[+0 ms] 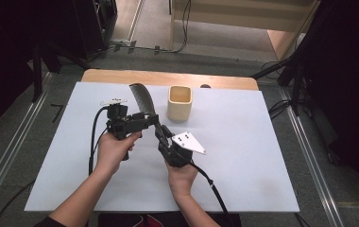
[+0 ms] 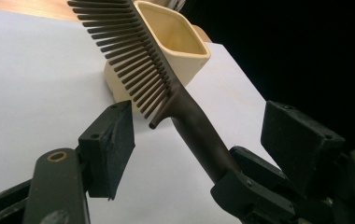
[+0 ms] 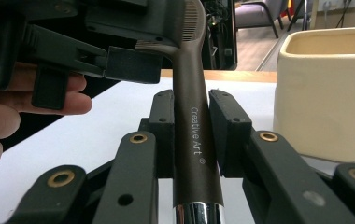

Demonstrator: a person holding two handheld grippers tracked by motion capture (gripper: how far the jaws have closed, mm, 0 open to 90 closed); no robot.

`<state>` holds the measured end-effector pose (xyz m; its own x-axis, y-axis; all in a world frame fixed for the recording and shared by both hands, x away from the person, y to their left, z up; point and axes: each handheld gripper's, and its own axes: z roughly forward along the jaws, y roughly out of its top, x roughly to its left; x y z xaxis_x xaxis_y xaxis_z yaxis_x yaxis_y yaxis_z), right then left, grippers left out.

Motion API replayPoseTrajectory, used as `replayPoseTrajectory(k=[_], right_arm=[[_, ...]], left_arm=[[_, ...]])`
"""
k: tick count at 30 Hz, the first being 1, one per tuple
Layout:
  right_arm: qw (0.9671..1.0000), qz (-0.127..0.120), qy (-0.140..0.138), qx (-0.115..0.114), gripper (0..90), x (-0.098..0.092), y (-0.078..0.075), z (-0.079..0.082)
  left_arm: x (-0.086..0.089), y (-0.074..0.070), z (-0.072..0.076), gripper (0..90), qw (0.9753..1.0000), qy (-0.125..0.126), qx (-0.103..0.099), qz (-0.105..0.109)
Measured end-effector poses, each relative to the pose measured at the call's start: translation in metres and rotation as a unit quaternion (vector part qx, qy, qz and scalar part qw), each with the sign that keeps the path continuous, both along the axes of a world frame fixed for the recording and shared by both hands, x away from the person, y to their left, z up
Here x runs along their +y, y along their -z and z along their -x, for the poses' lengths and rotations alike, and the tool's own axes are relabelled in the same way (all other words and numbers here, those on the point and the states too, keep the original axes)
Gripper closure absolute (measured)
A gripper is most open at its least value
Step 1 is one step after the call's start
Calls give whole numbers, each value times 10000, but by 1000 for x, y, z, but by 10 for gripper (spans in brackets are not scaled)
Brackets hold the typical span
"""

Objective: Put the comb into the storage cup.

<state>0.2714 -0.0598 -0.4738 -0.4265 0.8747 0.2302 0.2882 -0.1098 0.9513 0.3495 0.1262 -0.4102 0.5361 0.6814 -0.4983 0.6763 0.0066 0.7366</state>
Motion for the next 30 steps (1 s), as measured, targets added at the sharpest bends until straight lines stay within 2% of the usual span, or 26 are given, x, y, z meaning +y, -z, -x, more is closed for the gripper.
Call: replayPoseTrajectory(k=[5,17,24,30], right_arm=[[10000,-4,12,-24,700,2,1,-1],[9999,-151,10,31,700,4,3,-2],[9998,-186,-8,56,700,5,3,-2],[9997,-232,-14,47,700,6,3,-2]], left_arm=[[-3,2,-2,291,9999,-129,32,-31],[-9,8,-8,366,9985,-260,480,109],[-9,9,-8,429,9981,-386,468,102],[-9,11,-8,504,9976,-415,521,211]])
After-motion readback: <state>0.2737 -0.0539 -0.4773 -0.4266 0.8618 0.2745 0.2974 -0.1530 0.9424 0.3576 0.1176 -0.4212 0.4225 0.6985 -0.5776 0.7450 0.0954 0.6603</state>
